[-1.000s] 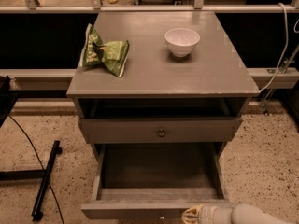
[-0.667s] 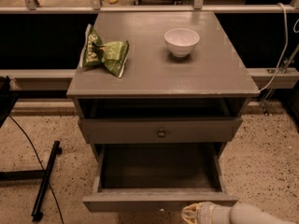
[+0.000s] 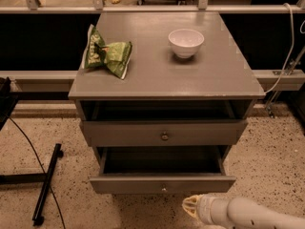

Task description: Close middle drawer

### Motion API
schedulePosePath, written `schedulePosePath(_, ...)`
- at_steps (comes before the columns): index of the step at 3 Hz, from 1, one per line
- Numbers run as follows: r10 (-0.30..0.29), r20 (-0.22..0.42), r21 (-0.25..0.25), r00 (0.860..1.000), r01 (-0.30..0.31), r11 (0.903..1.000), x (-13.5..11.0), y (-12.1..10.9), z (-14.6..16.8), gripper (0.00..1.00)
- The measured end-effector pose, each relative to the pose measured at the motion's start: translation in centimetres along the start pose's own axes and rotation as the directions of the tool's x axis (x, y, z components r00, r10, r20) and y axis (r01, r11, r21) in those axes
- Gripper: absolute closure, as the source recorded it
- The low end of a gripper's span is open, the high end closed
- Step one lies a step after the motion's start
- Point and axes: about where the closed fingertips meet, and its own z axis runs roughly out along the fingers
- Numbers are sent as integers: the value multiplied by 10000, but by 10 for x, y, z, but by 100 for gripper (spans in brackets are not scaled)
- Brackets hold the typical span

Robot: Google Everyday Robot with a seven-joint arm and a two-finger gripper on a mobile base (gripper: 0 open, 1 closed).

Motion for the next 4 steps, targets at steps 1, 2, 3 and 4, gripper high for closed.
schedulePosePath(1, 156, 389, -52, 9991, -155, 9999, 2, -7, 16, 100)
schedulePosePath(2, 97, 574, 337, 9983, -117, 9994, 17, -42, 40, 100)
schedulePosePath(3, 57, 930, 701, 9956, -123, 9975, 22, -75, 54, 100)
schedulePosePath(4, -226, 1322, 1136, 9910, 75, 9935, 18, -117, 76, 100)
